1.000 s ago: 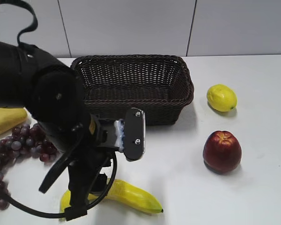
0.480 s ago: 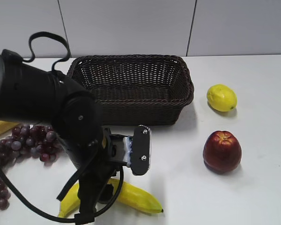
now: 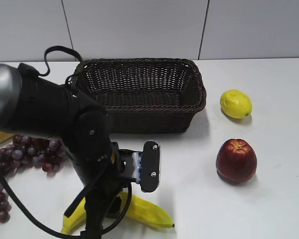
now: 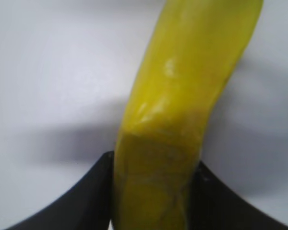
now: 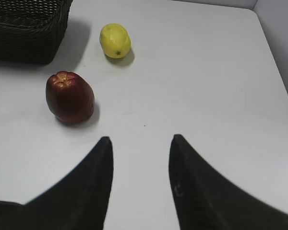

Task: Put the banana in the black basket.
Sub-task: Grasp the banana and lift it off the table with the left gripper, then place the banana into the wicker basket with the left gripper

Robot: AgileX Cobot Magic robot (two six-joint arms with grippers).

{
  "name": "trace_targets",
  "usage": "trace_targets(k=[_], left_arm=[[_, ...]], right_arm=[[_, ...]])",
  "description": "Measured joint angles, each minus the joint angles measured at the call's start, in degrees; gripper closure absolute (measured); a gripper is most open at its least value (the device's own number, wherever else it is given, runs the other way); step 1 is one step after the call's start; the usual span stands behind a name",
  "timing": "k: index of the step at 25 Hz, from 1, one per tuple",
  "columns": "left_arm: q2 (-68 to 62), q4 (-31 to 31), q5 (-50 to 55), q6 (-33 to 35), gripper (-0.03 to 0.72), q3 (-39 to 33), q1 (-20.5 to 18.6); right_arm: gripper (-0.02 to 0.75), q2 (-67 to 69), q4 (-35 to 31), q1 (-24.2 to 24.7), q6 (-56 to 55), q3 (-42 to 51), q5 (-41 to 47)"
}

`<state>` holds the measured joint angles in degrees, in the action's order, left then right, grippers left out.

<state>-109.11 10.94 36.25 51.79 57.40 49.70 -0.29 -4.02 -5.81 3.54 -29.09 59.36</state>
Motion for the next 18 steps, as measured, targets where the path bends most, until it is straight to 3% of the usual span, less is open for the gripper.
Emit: trace_targets(k=[8,14,18], left_arm=[[6.09,0.12,11.19,-0.47,0.278,4.66,0.00],[8.15,-6.05,23.62,-0.59,0.278,18.88,-2.12],[8.09,-9.18,23.30,-0.59,0.278,29.33,-5.91]], right_arm=[[0.437,0.00,0.00,0.00,0.00,0.00,0.00],[0.437,0.00,0.00,0.00,0.00,0.00,0.00],[0.437,0.00,0.00,0.00,0.00,0.00,0.00]])
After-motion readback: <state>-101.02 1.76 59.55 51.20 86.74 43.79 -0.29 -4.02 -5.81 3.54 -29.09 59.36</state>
